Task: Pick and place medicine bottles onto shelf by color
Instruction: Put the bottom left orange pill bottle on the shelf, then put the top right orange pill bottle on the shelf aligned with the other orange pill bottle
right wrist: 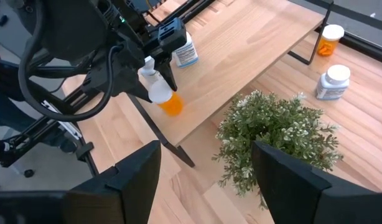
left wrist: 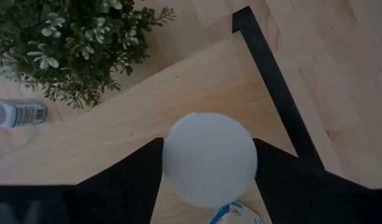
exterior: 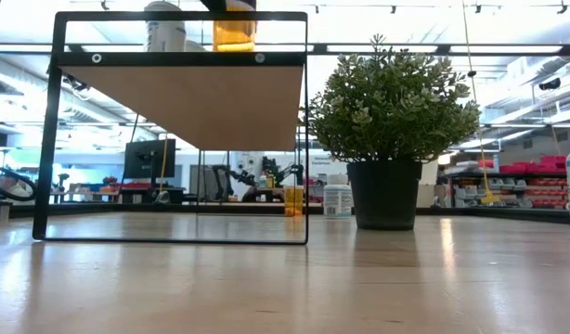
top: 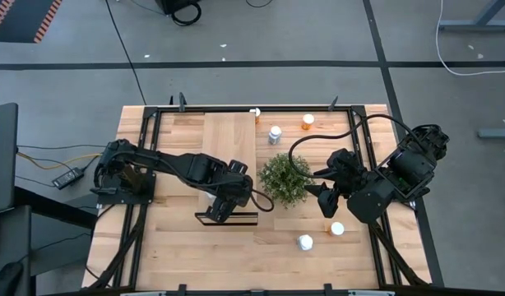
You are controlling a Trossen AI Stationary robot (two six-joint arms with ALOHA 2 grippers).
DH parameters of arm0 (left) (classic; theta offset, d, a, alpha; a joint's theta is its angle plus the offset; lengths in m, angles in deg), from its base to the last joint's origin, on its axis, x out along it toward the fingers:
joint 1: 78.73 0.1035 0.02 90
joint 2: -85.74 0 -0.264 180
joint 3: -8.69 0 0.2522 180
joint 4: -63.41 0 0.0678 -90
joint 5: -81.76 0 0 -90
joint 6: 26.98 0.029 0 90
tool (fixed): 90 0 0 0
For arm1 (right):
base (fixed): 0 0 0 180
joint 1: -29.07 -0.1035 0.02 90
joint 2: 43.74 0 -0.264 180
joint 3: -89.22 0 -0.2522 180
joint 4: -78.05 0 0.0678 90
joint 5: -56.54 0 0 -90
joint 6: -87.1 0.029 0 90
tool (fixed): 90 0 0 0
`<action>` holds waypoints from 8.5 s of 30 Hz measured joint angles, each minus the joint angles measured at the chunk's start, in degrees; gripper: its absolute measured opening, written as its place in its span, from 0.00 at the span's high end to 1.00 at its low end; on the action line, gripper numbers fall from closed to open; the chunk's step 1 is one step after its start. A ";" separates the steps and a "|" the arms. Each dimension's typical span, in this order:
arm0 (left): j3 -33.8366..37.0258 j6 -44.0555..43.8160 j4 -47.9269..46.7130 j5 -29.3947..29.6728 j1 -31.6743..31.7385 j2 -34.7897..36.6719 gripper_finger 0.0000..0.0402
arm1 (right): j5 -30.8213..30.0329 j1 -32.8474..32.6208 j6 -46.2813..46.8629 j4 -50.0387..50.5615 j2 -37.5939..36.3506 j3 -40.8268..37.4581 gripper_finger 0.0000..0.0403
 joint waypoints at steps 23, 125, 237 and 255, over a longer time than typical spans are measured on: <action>-9.03 -1.05 -1.81 5.21 0.04 0.28 0.32 | 0.68 0.79 -1.08 0.02 0.00 0.00 0.36; 29.75 -33.05 39.61 1.75 28.50 46.93 0.60 | 39.36 86.86 -64.38 -9.60 32.39 -16.52 0.16; 29.73 -37.38 37.09 3.61 26.01 46.90 0.60 | 41.60 81.75 -61.09 -9.41 32.20 -15.12 0.19; 29.70 -37.48 38.49 3.63 25.99 46.93 0.60 | 34.15 82.12 -93.15 -10.16 32.20 -15.12 0.19</action>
